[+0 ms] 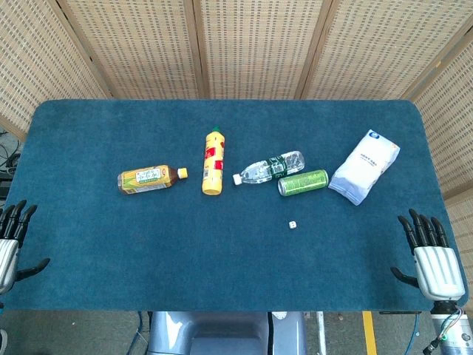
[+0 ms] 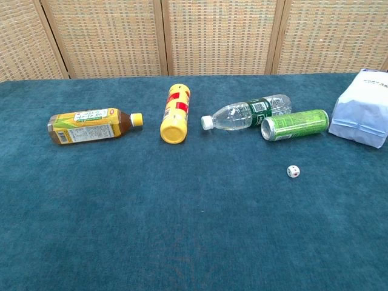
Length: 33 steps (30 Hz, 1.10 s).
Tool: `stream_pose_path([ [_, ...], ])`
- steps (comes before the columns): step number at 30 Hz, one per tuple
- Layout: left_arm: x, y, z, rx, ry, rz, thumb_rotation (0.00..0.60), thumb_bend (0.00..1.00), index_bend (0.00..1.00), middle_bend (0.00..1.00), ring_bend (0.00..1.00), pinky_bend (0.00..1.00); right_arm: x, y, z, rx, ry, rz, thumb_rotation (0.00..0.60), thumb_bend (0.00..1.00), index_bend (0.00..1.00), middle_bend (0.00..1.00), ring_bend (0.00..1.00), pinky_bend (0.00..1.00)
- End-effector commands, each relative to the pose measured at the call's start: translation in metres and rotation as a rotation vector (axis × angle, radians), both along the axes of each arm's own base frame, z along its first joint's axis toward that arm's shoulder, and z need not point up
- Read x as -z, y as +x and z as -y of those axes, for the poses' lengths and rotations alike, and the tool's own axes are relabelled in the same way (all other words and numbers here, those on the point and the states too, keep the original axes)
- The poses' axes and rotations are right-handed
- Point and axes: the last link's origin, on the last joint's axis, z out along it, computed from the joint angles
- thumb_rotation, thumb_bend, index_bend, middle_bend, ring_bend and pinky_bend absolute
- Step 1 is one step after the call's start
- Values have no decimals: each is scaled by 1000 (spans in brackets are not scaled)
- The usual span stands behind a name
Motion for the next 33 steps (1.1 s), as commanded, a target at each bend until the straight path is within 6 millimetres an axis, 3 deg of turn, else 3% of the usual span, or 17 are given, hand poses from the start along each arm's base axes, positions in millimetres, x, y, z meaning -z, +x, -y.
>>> stream_pose_path([
  [1,0,0,0,0,-1,0,600,125,0,0,0,0,2,3,2,-23,-4,5,600,131,81,0,0,0],
  [9,1,0,-1,0,-6,3,600,126,0,0,0,0,25,32,27,-158,57,-38,600,135,248,0,0,0],
  [19,0,0,-1,3,-10,10,600,126,0,0,0,0,67,83,68,-271,166,-98,600,265,379,34,0,0],
  [24,0,-1,-2,2,-11,16,600,126,0,0,0,0,92,95,88,-272,229,-130,600,356,403,50,0,0],
  [33,1,-1,-2,3,-20,16,600,126,0,0,0,0,128,99,118,-206,303,-197,600,363,405,51,0,0],
])
